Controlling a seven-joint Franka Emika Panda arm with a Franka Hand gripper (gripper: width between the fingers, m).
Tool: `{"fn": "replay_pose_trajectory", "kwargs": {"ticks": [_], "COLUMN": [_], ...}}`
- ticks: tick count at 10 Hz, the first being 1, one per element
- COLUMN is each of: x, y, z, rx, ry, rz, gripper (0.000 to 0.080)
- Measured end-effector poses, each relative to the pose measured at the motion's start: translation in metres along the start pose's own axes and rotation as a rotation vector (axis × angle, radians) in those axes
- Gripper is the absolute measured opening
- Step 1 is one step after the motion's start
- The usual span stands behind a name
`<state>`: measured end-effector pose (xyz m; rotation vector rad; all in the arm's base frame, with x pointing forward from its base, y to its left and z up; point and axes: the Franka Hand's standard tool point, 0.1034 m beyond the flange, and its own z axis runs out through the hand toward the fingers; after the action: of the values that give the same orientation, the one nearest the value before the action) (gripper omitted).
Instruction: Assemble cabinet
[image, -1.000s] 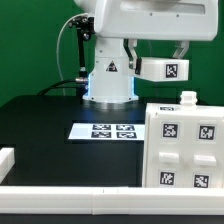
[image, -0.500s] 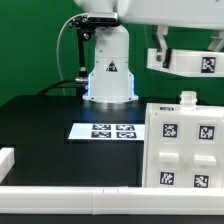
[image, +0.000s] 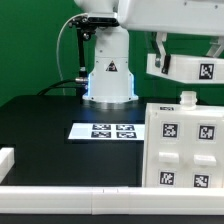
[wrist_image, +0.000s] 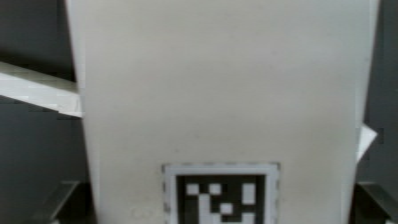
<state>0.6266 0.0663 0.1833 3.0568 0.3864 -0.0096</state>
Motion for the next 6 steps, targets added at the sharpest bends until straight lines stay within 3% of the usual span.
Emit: {"fn": "replay_pose_trajectory", "kwargs": {"ticks": [2, 6], "x": [0.0063, 0.0075], "y": [-0.0014, -0.0093], "z": [0.0085, 0.0101], "rx": [-0.005, -0.004], "ry": [-0.005, -0.004], "rz": [0.003, 0.012], "gripper": [0.056, 0.056]}}
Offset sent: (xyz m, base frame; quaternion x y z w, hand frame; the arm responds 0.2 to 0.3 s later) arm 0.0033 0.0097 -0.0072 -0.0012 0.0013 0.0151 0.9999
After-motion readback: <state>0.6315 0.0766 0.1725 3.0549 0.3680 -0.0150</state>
